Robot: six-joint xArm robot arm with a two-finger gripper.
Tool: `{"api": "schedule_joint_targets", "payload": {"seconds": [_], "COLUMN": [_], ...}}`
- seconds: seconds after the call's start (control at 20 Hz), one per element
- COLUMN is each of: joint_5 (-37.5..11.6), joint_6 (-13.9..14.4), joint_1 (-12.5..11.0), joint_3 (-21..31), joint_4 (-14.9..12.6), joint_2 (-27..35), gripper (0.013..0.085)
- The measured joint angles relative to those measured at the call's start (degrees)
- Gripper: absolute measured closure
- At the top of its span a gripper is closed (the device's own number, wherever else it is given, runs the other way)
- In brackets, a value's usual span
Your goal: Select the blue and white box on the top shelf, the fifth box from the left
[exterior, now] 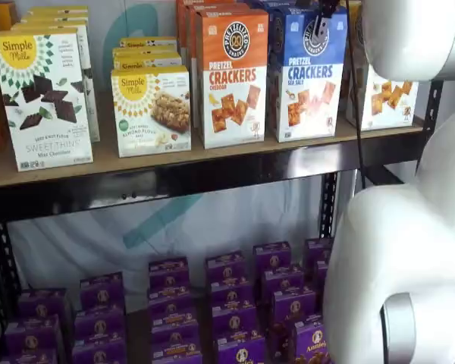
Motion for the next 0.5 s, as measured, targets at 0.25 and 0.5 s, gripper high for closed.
{"api": "schedule_joint_targets", "payload": {"seconds": [0.25,0.5], "joint_5": [-0.6,-0.4], "joint_6": [0.2,0.1], "joint_1": [0.4,0.3], "joint_3": [1.3,1.4], "joint_4": [-0.3,-0.1], "joint_2": [-0.6,-0.6], "gripper": [0.013,0.013]}}
